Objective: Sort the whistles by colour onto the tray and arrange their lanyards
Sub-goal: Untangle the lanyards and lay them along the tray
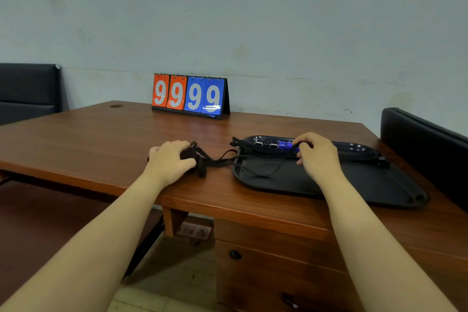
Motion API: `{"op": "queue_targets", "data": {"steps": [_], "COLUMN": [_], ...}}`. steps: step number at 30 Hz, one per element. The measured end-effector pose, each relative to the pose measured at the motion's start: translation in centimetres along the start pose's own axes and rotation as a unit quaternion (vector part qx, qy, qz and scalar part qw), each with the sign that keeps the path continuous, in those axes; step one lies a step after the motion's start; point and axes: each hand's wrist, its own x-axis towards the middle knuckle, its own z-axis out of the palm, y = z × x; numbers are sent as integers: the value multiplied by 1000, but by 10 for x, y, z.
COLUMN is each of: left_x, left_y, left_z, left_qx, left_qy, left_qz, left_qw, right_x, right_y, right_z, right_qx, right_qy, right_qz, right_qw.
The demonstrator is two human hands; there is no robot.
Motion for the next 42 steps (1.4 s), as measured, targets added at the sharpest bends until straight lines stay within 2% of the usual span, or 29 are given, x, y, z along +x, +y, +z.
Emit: {"op": "queue_targets", "data": {"steps": [2, 5, 7, 9, 12, 15, 18, 21, 23, 25, 27, 29, 34, 38, 42], "left_x": [2, 6, 4, 3, 3, 4, 2, -3, -5, -4, 2, 8, 13, 13, 10], "left_y": [1, 1, 1, 2, 2, 0, -2, -4, -5, -5, -6, -4, -4, -6, -4], "left_z": [1, 2, 1, 0, -2, -2, 0, -1, -1, 2, 7, 10, 10, 12, 12], "left_qx": [40, 48, 63, 103, 110, 103, 56, -10, -28, -39, 26, 114, 123, 175, 146], "left_qy": [6, 122, 191, 211, 198, 192, 204, 204, 182, 124, 52, 23, 99, 186, 237], "left_qz": [-34, -116, -197, -256, -317, -272, -135, 12, 85, 113, 91, 41, -49, -103, -120], "left_qw": [999, 985, 960, 938, 921, 937, 968, 979, 979, 985, 994, 992, 986, 961, 953], "right_x": [1, 2, 4, 6, 7, 5, 4, 4, 4, 3, 3, 3, 4, 5, 4], "right_y": [1, 5, 7, 8, 8, 8, 7, 7, 7, 7, 6, 6, 6, 5, 5], "right_z": [0, -3, -5, -6, -8, -8, -7, -7, -6, -6, -7, -8, -10, -9, -9], "right_qx": [-12, -2, 23, 42, 49, 48, 41, 37, 33, 34, 39, 52, 82, 109, 107], "right_qy": [4, 44, 96, 132, 145, 126, 117, 111, 108, 106, 109, 119, 171, 188, 204], "right_qz": [-1, 31, 63, 87, 98, 83, 73, 70, 69, 69, 70, 72, 81, 110, 105], "right_qw": [1000, 999, 993, 986, 983, 987, 990, 991, 991, 991, 991, 989, 978, 970, 968]}}
